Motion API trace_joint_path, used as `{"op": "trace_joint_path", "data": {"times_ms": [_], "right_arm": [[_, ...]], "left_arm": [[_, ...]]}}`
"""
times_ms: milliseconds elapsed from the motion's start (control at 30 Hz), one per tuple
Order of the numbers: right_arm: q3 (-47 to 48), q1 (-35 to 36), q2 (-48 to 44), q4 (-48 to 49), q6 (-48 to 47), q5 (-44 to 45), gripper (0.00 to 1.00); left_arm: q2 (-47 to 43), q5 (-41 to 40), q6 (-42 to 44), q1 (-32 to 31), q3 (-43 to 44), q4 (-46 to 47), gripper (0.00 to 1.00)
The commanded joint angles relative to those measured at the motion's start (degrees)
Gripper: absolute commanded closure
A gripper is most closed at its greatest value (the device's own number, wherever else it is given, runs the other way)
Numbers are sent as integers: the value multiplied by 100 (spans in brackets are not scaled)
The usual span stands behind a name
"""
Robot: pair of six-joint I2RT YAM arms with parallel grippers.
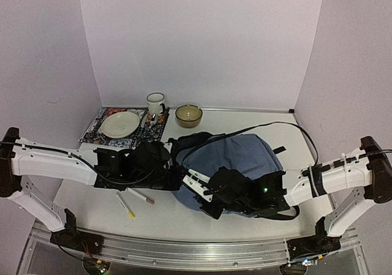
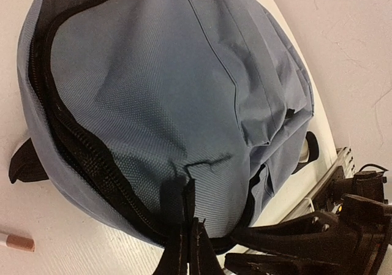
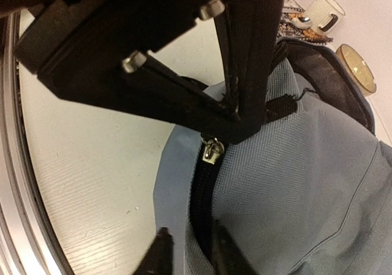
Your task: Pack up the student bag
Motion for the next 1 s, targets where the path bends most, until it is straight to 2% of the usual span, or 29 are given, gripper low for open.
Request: {"op": "trace_joint_path", "data": {"times_ms": [0, 333, 667, 800, 900, 967], "right_arm": [[-54, 101, -197, -9, -42, 214, 99], [-840, 115, -1164, -560, 576, -217, 100], [-1193, 123, -1889, -1149, 1078, -484, 100], [-1261, 123, -2120, -1344, 1162, -610, 100], [-1170, 123, -2118, -1355, 1249, -588, 100], [-938, 123, -2035, -1298, 1325, -521, 93]], "left_arm": [[-448, -329, 140, -32, 147, 334, 100], [-512, -666, 574, 587, 366, -48, 100], [77, -705, 1516, 1870, 710, -129, 100], [160, -629, 1755, 1970, 801, -106, 100], [309, -41, 1754, 1966, 800, -59, 100], [318, 518, 1581, 1937, 695, 127, 100]]}}
